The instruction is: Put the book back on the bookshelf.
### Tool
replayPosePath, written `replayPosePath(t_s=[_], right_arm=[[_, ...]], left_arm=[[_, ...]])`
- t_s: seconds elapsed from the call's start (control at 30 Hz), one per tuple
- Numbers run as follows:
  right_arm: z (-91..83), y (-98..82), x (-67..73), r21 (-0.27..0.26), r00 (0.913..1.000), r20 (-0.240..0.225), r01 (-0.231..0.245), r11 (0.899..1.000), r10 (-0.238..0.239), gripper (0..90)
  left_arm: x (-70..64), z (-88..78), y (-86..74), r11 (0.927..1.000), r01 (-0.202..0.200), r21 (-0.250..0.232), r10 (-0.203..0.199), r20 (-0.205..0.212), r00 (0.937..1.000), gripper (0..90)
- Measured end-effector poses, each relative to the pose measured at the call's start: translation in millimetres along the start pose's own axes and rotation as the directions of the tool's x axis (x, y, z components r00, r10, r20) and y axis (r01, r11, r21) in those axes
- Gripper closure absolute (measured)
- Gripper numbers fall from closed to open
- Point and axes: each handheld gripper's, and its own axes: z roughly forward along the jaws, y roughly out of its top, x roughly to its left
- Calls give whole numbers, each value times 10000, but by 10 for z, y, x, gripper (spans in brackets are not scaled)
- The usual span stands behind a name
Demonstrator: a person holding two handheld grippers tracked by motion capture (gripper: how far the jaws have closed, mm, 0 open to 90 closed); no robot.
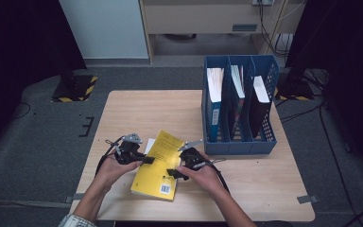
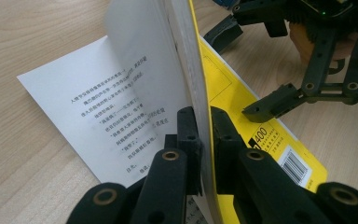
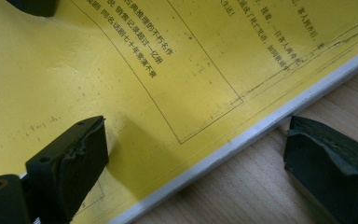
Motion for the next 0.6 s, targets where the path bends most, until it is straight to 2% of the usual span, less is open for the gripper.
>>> replayPosePath(t_s=[0.13,0.27,0.4,0.53,0.6], right_arm=[[4,-1,-26,-155,9997,-202,-104,9998,101,53],[13,5,-47,-249,9972,-705,-272,9993,254,49],[15,26,-74,-226,9948,-958,-380,9990,357,74],[-12,30,-145,-331,9899,-1185,-822,9961,778,195],[-9,33,-149,-343,9898,-1225,-781,9964,733,212]], left_arm=[[-7,-43,18,9999,-57,-96,58,41,10000,853],[-18,-91,32,9995,-105,-300,112,254,9996,860],[-4,-102,29,9996,-164,-209,170,312,9994,857],[6,-80,5,9988,-411,267,407,118,9991,843],[22,-77,-3,9975,-483,523,478,110,9988,834]])
